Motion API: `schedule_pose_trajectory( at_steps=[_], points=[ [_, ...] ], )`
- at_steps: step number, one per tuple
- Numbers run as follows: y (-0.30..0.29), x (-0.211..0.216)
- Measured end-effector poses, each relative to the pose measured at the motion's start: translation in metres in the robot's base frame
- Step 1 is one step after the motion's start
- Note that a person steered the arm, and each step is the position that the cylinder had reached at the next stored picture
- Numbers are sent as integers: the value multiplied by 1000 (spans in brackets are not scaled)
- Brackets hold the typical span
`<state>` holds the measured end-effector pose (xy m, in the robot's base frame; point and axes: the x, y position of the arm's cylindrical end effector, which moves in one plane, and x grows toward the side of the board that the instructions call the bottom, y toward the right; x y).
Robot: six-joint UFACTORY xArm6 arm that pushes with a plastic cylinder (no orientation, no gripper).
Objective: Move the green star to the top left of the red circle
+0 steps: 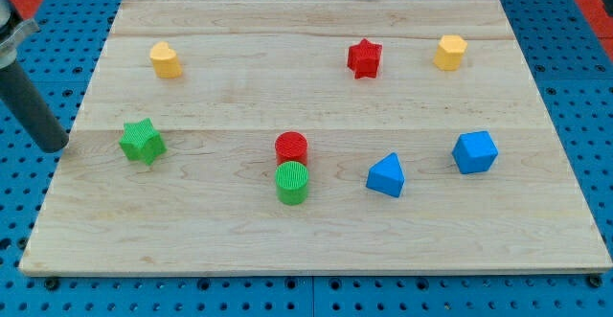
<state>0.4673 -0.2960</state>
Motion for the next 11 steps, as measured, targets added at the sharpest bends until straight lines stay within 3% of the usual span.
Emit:
schedule_pose_trajectory(
  at_steps=[1, 5, 7, 9, 11],
  points=[
    [16, -1],
    [184, 18],
    [199, 18],
    [161, 16],
    [201, -1]
  ],
)
